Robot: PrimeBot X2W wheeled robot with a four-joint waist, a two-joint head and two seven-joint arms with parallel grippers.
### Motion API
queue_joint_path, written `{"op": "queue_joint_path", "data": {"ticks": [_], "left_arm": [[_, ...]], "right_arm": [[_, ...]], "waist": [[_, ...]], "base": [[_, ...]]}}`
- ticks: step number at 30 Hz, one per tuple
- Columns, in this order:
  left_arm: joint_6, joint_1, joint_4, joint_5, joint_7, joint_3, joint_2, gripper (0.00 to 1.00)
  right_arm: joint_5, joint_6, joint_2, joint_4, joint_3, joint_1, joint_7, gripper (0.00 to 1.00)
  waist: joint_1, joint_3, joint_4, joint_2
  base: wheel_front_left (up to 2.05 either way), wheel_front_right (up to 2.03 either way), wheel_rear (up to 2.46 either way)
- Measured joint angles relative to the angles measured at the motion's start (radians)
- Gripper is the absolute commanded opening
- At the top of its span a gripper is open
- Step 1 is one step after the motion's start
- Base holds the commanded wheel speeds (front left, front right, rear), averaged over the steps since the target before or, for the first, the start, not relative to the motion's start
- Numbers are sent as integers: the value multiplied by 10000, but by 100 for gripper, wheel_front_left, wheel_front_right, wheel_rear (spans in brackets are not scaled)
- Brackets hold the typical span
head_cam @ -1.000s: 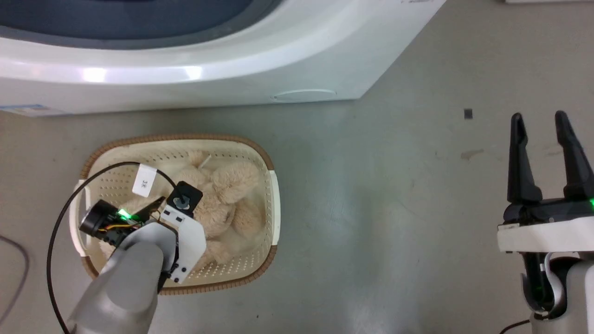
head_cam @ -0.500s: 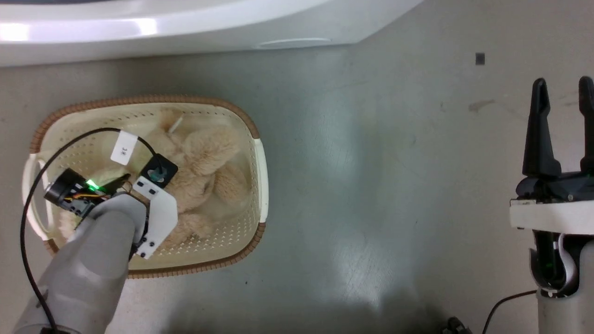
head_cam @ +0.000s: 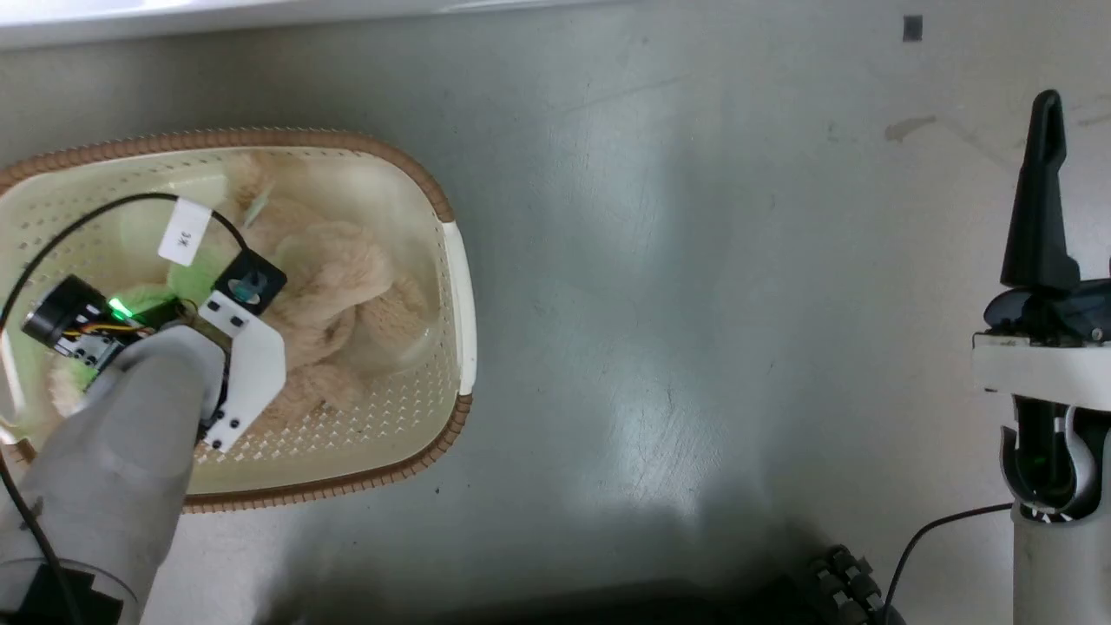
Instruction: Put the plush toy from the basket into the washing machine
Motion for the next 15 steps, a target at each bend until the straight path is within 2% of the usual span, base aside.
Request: {"op": "queue_joint_path", "data": {"ticks": [1,2,8,15], "left_arm": [[-2,-76,90,-13,2,-52,19,22],[-10,-147,178,-50,6,-96,27,0],[-88,-558,740,-213,105,-422,71,0],[-105,-589,938,-393,-236,-531,19,0]], "right_arm": [[23,0,0,17,-15,-43,-29,100],[48,2,0,38,-33,-86,-63,100],[81,0,0,150,-144,-244,-174,100],[104,0,0,336,-217,-329,-203,100]], "waist": [[0,67,-14,0],[0,125,-24,0],[0,350,-53,0],[0,-40,48,0]], "base": [[0,0,0],[0,0,0],[0,0,0],[0,0,0]]}}
